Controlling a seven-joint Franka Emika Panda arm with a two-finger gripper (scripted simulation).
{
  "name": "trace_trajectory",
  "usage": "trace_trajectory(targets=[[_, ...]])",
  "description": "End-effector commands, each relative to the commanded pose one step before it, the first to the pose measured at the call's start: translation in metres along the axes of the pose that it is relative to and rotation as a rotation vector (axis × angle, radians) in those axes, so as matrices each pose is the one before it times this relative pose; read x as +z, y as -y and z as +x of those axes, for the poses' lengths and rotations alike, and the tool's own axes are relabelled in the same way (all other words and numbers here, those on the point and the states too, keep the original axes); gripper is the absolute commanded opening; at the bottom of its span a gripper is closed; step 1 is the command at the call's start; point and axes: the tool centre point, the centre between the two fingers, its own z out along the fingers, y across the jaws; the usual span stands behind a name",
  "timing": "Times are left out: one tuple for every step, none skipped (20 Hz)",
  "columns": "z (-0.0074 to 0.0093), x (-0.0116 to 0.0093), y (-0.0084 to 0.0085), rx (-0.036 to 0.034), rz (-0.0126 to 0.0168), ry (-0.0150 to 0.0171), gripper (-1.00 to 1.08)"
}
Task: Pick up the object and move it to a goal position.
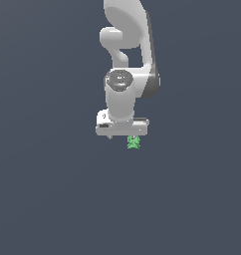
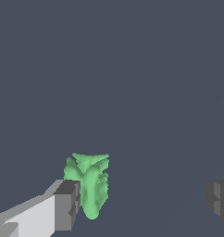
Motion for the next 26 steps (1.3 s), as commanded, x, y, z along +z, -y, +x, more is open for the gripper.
trace_trajectory(targets=[[-0.00268,0.00377,0.00444,0.00104,-0.00258,-0.00212,1.00],[-0.00153,0.00209,0.00234,0.00106,-0.00156,-0.00162,1.00],[-0.00181,0.00234,0.00266,0.00122,-0.00176,-0.00188,1.00],[-0.00211,0.00266,0.00303,0.00133,-0.00187,-0.00207,1.00],[-0.00241,0.00292,0.00335,0.00144,-0.00200,-0.00231,1.00],[-0.00272,0.00320,0.00367,0.00152,-0.00210,-0.00257,1.00],[-0.00306,0.00341,0.00397,0.00165,-0.00224,-0.00291,1.00],[-0.00344,0.00364,0.00429,0.00174,-0.00231,-0.00320,1.00],[-0.00379,0.00387,0.00456,0.00175,-0.00225,-0.00338,1.00],[-0.00374,0.00358,0.00430,0.00165,-0.00206,-0.00334,1.00],[-0.00354,0.00323,0.00391,0.00146,-0.00176,-0.00309,1.00],[-0.00331,0.00290,0.00354,0.00129,-0.00149,-0.00284,1.00],[-0.00306,0.00258,0.00317,0.00113,-0.00126,-0.00258,1.00],[-0.00279,0.00229,0.00282,0.00097,-0.00103,-0.00227,1.00],[-0.00251,0.00193,0.00245,0.00089,-0.00091,-0.00214,1.00],[-0.00219,0.00173,0.00214,0.00069,-0.00067,-0.00170,1.00],[-0.00189,0.00136,0.00177,0.00064,-0.00060,-0.00160,1.00],[-0.00154,0.00124,0.00148,0.00041,-0.00038,-0.00106,1.00],[-0.00121,0.00093,0.00114,0.00034,-0.00030,-0.00087,1.00],[-0.00089,0.00053,0.00077,0.00033,-0.00029,-0.00087,1.00],[-0.00050,0.00059,0.00055,0.00000,0.00000,0.00000,1.00],[-0.00020,-0.00012,0.00007,0.00023,-0.00020,-0.00062,1.00],[0.00077,-0.00049,-0.00045,-0.00142,0.00033,0.00162,1.00],[-0.00002,0.00035,0.00001,0.00000,0.00000,0.00000,1.00],[-0.00005,0.00104,0.00002,0.00000,0.00000,0.00000,1.00],[-0.00008,0.00172,0.00003,0.00000,0.00000,0.00000,1.00]])
